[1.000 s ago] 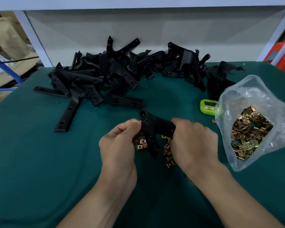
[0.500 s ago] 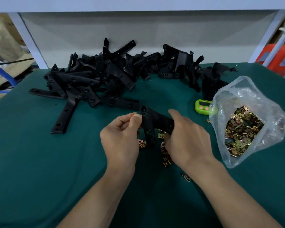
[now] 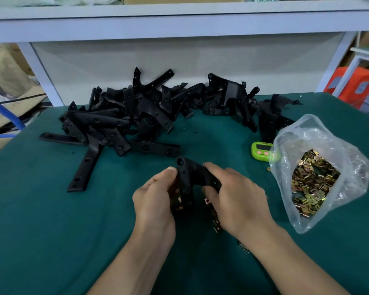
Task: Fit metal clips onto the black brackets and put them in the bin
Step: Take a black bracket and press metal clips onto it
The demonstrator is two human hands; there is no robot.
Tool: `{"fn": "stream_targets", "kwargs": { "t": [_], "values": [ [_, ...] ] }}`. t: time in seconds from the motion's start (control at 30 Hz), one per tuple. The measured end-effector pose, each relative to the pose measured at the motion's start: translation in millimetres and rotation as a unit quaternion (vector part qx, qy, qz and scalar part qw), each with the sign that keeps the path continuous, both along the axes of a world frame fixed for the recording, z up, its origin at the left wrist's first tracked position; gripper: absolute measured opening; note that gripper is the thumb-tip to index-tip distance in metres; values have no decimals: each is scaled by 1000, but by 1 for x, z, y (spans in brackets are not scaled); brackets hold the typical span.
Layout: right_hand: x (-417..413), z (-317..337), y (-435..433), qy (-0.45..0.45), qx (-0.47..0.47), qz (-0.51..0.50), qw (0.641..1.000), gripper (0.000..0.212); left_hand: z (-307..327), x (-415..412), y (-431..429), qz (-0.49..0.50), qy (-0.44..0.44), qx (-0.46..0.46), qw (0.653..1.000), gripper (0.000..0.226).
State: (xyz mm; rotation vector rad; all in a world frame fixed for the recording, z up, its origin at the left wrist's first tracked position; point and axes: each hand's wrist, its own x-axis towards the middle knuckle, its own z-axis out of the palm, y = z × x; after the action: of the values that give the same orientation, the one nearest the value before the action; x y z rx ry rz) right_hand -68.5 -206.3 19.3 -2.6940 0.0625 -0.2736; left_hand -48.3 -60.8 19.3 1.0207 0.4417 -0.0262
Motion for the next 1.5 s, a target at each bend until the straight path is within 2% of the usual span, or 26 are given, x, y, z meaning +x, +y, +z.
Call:
{"fn": "stream_targets", "kwargs": {
  "t": [0.3,0.47,0.63,0.77,0.87,1.07,1.3,1.4,1.5],
  "values": [
    [3,-5,2,-16,19,16,1000,29,5,5,1,16,16,-5,1000,18],
    [3,-6,-2,-23,26,-9,999,32,2,6,1,-6,-3,25,1000,25],
    [3,-5,-6,-10,22,-8,1000,41,1,9,6,-40,-34,63,997,6],
    [1,-2,-7,-2,18,-9,1000,43,0,7,8,-61,-65,76,993,20],
    [1,-1,-5,1,5,-13,1000,39,-2,4,6,-38,-81,112,990,27],
    [-2,1,-2,-4,-10,-19,1000,34,-5,3,5,7,-106,185,977,14],
    [-3,0,1,-4,-10,-12,1000,30,-3,-6,0,22,-142,229,963,17],
    [-1,-3,-1,-18,6,-17,1000,30,-3,-10,-2,-29,-167,233,957,21],
    [4,-4,-5,-16,19,-23,999,29,-4,-16,-11,-88,-210,326,918,29]
  ]
}}
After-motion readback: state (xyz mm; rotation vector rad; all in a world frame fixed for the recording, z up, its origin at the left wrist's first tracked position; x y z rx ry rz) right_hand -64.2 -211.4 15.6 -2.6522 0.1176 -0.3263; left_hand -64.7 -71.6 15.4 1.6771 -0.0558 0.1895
